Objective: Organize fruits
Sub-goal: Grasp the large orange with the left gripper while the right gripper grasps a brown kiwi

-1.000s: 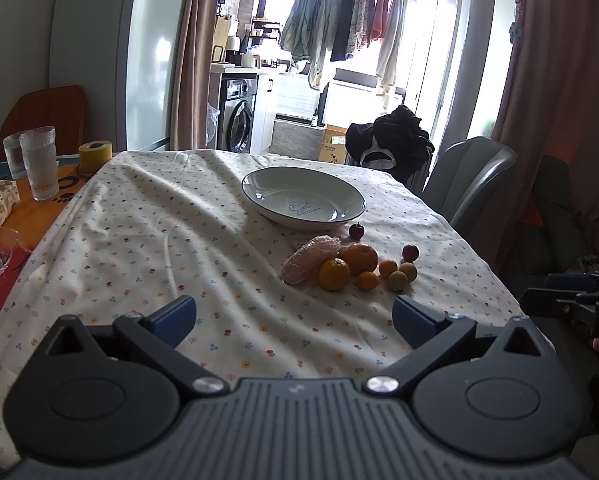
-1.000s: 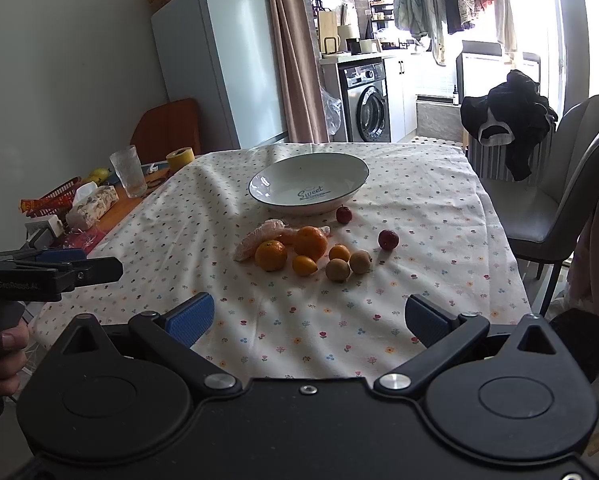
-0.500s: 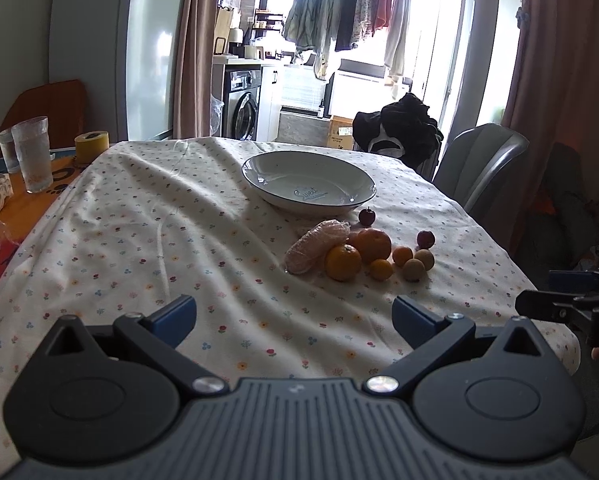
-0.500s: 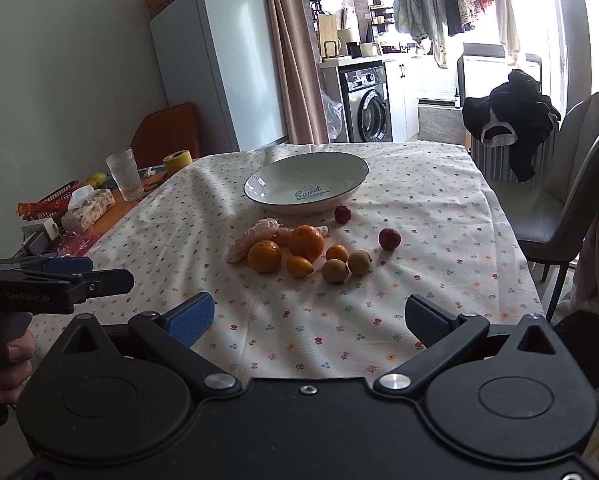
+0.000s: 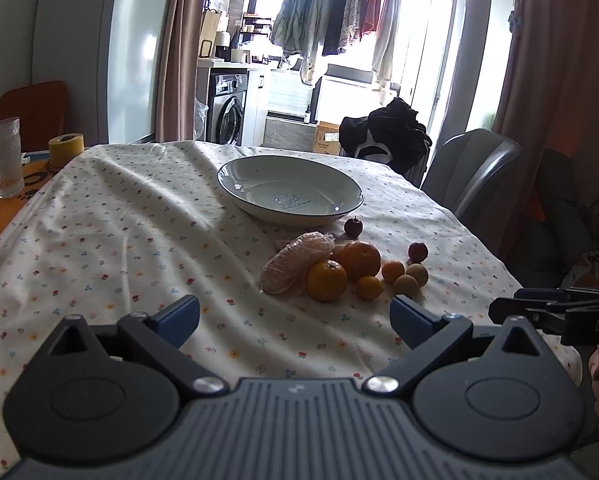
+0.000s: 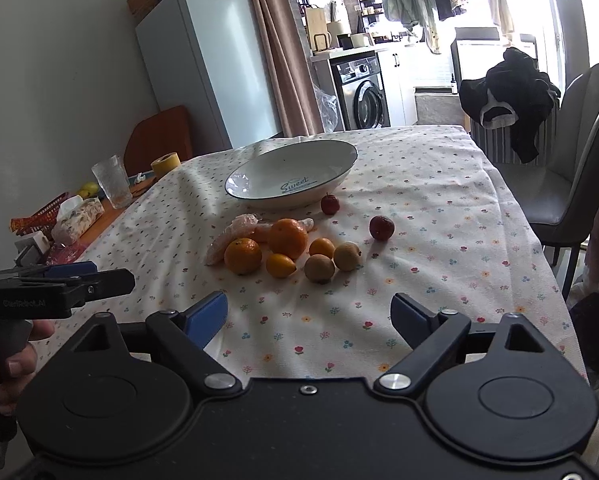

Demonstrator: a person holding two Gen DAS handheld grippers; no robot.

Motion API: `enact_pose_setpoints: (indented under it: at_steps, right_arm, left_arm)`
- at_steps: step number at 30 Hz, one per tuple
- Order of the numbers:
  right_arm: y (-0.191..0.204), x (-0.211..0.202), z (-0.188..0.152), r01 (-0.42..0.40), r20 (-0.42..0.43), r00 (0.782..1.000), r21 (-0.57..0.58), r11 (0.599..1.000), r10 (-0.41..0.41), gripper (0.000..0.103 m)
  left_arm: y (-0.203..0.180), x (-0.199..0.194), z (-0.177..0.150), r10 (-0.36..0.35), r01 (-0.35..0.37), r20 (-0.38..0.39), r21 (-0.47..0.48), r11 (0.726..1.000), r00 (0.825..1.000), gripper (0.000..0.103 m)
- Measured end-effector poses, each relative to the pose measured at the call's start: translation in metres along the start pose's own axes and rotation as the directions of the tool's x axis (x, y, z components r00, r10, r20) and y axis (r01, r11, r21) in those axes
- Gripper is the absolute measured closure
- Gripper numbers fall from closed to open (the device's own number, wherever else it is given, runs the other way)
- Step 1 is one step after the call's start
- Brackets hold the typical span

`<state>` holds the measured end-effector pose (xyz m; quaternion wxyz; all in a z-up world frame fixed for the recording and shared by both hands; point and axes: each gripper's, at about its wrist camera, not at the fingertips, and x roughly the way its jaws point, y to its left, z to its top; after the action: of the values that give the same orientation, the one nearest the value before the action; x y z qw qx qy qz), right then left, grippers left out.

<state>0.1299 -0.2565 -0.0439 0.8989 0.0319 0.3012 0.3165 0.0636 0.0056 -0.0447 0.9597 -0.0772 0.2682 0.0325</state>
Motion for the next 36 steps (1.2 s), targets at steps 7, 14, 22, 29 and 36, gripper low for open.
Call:
enact_pose_setpoints:
  at_steps: [7, 14, 22, 29, 36]
  right_arm:
    - [-0.012, 0.014, 0.001, 0.001, -0.004, 1.000, 0.019, 1.000, -0.001, 0.027]
    - [-0.020, 0.035, 0.000, 0.007, -0.030, 1.000, 0.026, 1.000, -0.007, 0.035]
    - [-0.025, 0.067, 0.002, 0.005, -0.076, 0.997, 0.048, 0.999, -0.001, 0.052]
    - [-0.019, 0.085, 0.007, 0.016, -0.076, 0.997, 0.015, 1.000, -0.015, 0.053]
    - [-0.025, 0.090, 0.017, 0.022, -0.048, 0.999, 0.032, 0.999, -0.020, 0.060]
  left_arm:
    - [-0.003, 0.019, 0.005, 0.000, 0.000, 0.003, -0.019, 1.000, 1.000, 0.012]
    - [0.000, 0.043, 0.007, -0.029, 0.028, -0.009, -0.029, 0.999, 1.000, 0.032]
    - [0.000, 0.075, 0.008, -0.074, 0.070, -0.070, -0.059, 0.996, 0.995, 0.040]
    - [-0.007, 0.096, 0.009, -0.102, 0.096, -0.105, -0.063, 0.993, 0.989, 0.040]
    - [-0.010, 0.109, 0.008, -0.108, 0.101, -0.109, -0.074, 0.992, 0.988, 0.041]
